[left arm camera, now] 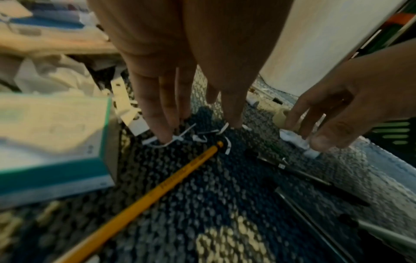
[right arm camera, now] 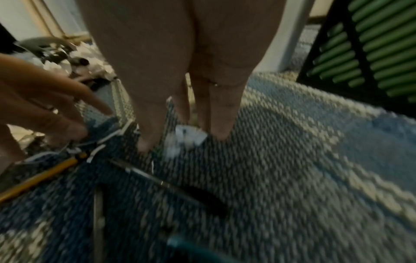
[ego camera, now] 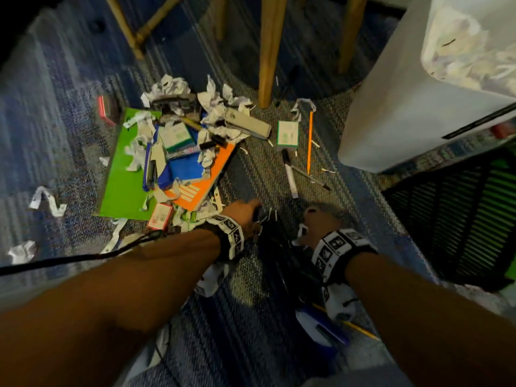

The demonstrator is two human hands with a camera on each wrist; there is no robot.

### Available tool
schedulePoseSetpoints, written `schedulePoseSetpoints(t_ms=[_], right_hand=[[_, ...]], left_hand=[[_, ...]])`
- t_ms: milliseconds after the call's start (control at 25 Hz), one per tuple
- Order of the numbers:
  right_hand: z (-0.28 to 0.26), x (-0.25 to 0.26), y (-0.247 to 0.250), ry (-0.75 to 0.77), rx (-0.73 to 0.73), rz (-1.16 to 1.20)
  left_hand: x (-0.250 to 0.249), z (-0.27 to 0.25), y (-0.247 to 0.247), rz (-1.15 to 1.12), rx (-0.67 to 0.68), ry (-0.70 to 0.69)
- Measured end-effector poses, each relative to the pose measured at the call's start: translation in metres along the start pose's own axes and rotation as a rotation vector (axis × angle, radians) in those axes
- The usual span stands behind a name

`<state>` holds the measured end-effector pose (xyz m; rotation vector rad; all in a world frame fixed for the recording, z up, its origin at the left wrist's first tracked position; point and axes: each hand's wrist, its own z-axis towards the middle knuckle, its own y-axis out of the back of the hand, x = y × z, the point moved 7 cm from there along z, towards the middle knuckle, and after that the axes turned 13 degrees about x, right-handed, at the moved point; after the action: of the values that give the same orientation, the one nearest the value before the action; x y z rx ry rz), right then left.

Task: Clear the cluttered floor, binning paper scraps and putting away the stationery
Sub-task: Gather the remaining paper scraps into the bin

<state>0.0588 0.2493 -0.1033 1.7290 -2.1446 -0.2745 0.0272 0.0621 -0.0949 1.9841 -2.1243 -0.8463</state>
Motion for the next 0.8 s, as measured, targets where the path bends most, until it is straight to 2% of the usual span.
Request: schedulePoseSetpoints(t_ms=[120,240,320,480,520,640,720,800], right_hand=[[0.006,0.004,-0.029,-0.033,-0.122,0.249],[0.010,0.007,-0.045,-0.081,-0.148,0.216],[0.009,0.013,-0.049,-0.045,-0.153,0.188],[0.012,0.023,-0.062,0.023,0.035,0.195],[0.011,0.023,-0.063,0.016,0.033,0.238],[0.004,0.019,-0.053,0.048,-0.079,0.436],[0.001,0.022,-0.045,0.070,-0.113,0.464],[0.002,0.030,-0.035,0.088,-0.154,0.467]], left_hand=[[0.000,0.016,-0.014,-0.042,-0.003,0.021],[-0.013,0.027,-0.024,0.097,0.011,-0.022],[-0.017,0.027,-0.027,0.186,0.009,-0.056],[-0.023,0.019,-0.028,0.271,0.010,-0.155],[-0.026,0.017,-0.028,0.288,0.024,-0.167],[-0.031,0.015,-0.023,0.311,0.061,-0.171],[-0.028,0.017,-0.021,0.280,0.092,-0.155],[-0.021,0.019,-0.016,0.180,0.065,-0.133]])
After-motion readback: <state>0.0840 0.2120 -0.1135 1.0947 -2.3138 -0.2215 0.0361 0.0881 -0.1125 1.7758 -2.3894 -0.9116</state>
